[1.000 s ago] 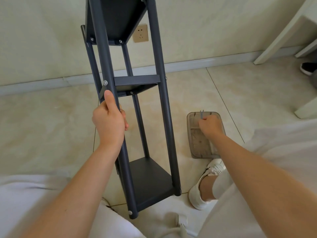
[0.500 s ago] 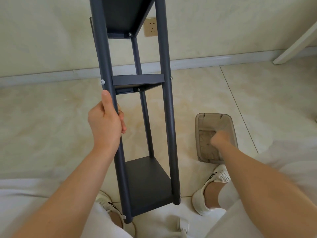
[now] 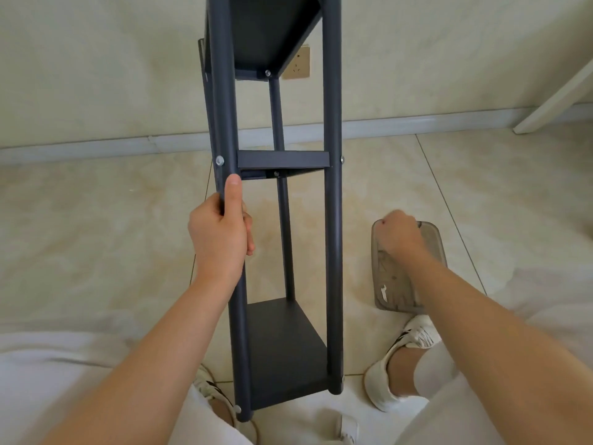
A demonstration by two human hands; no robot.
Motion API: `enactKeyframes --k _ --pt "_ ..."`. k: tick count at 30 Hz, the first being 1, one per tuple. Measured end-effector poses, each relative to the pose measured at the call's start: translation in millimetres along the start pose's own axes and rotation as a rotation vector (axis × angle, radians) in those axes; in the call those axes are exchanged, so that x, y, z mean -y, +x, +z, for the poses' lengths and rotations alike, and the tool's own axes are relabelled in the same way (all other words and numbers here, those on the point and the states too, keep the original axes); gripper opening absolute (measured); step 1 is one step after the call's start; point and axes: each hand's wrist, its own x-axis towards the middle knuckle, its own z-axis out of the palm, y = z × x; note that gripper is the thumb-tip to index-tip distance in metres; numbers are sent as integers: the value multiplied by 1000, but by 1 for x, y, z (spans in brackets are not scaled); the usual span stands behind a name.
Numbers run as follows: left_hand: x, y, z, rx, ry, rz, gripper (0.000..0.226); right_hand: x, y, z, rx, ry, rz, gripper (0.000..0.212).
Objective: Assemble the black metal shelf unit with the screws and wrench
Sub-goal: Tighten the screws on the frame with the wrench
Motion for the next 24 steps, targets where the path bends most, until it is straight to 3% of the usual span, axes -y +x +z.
enactKeyframes --k 7,14,21,24 --pt "-1 -2 -2 37 -35 28 61 101 -32 -89 -19 47 -283 24" --pt "-1 -9 -6 78 -58 42 61 118 -52 -133 423 482 -294 24" --pt "0 -11 -12 94 -29 50 63 135 -55 -119 377 791 -283 22" --pt "2 -8 -16 60 -31 32 63 138 -56 -120 454 936 -263 18"
